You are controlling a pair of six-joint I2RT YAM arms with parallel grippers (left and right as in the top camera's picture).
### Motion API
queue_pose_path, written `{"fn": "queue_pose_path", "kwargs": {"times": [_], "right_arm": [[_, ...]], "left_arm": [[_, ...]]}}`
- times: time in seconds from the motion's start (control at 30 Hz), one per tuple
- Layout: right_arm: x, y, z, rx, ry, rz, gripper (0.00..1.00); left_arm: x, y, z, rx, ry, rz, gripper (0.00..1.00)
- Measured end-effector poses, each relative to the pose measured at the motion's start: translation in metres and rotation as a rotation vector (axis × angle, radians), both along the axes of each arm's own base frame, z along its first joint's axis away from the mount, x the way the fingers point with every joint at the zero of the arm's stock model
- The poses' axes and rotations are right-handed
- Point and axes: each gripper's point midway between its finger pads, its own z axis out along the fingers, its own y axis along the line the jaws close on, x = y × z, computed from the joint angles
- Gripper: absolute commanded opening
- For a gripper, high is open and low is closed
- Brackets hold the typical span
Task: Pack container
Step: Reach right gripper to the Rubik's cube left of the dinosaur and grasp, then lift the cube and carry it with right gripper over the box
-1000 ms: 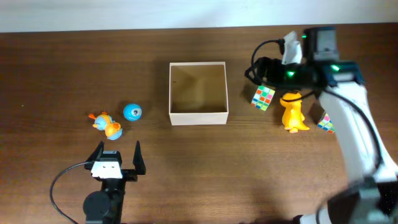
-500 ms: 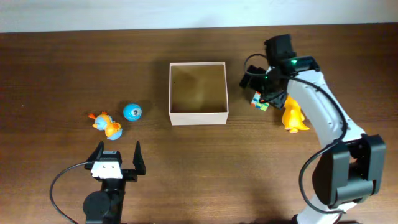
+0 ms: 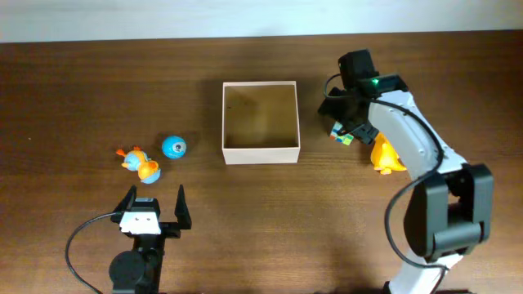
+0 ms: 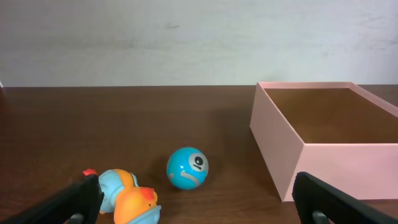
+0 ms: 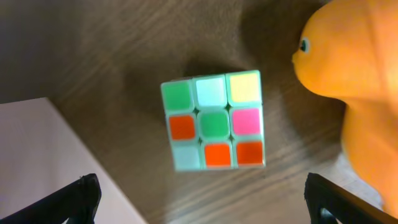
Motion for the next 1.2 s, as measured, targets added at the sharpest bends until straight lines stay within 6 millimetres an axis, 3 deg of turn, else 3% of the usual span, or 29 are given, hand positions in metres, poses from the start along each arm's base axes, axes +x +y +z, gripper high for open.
{"fn": "queue_pose_path", "kwargs": {"times": [0.17,0.53,0.83,1.0,1.1,1.2], "right_arm": [[0.004,-0.001,-0.02,-0.014,0.028,0.004,0.99],[0.02,-0.005,-0.023,-0.039,-0.024,0.042,0.99],[0.019,-0.014,-0.051,-0.064,0.031,0.049,1.0],[0.018,-0.014,-0.065,-0.069,0.059,0.056,0.73],[0.017,-0.014,-0.067,-0.071,0.064,0.059,0.63],[0.018,-0.014,-0.067,-0.071,0.062,0.063,0.62]], "left_arm": [[0.0,0.0,0.0,0.0,0.0,0.0,0.99],[0.0,0.0,0.0,0.0,0.0,0.0,0.99],[0.0,0.0,0.0,0.0,0.0,0.0,0.99],[0.0,0.0,0.0,0.0,0.0,0.0,0.99],[0.0,0.0,0.0,0.0,0.0,0.0,0.99],[0.0,0.0,0.0,0.0,0.0,0.0,0.99]]}}
